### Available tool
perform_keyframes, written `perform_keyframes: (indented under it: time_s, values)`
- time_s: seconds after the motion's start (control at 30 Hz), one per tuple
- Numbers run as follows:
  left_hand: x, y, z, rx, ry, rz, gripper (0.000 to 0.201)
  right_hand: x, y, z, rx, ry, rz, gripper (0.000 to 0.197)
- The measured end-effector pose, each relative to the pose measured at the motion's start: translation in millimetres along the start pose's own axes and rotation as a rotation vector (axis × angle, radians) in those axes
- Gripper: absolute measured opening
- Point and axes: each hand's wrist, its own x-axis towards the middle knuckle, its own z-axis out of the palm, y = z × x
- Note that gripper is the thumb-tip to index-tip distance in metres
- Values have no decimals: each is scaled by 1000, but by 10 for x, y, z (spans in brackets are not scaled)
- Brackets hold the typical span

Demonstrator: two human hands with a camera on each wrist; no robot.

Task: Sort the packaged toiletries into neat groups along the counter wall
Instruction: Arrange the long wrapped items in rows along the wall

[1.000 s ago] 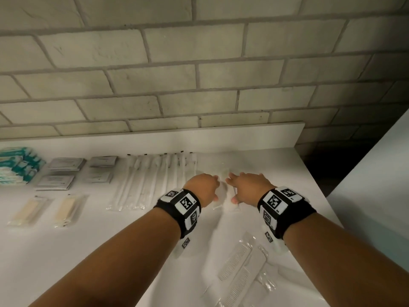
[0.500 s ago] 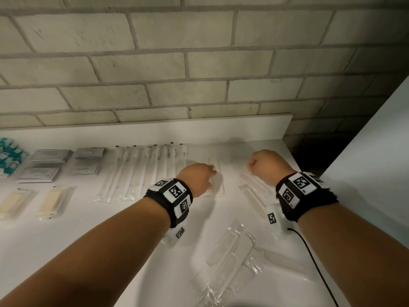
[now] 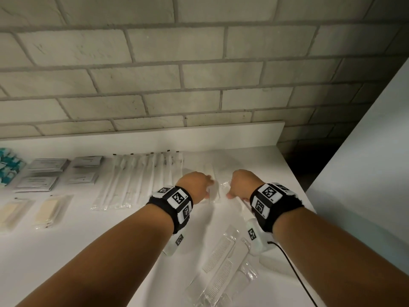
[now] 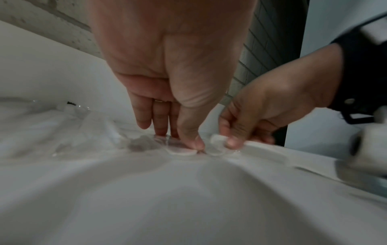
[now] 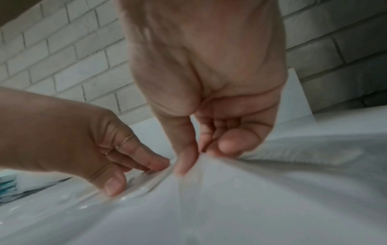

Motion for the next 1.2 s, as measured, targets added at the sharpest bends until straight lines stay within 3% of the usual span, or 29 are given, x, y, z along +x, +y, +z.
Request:
perform_keyframes:
  time_s: [0.1,0.17,0.23,0.3,0.37,0.6,0.7,0.83,0.93,1.03,1.1,1.2]
  values:
    - [-2,-9,-11,23,-9,11,49,140,-7,-70,175,239,-63,26]
    - [1,-26,-10,34,-13,18,50,160,43,-143,214,305,-110,22]
    - [11,-49,9,29,0,24,50,141,109,-176,110,226,-227,24]
    - [25,-69,26,23,18,27,51,94,154,-132,-110,75,-333,43]
    - [35,-67,23,26,14,30,53,108,193,-65,-279,53,-377,59]
    - [50,-62,20,24,-14,19,56,319,134,-87,-230,190,-305,57]
    - [69,-56,27,36,-12,29,55,367,169,-140,-101,267,-182,55]
    - [104,-64,53,66,-6,29,52,405,236,-138,-10,149,26,67]
    - [118,-38,46,93,64,40,50,397,264,-159,26,53,48,59]
    - [123,67,48,89,145,57,51,365,308,-266,23,27,-18,36]
    - [149,156,71,112,141,71,52,324,333,-381,83,144,-125,25]
    - [183,260,111,141,128,60,51,185,349,-493,136,435,-337,10]
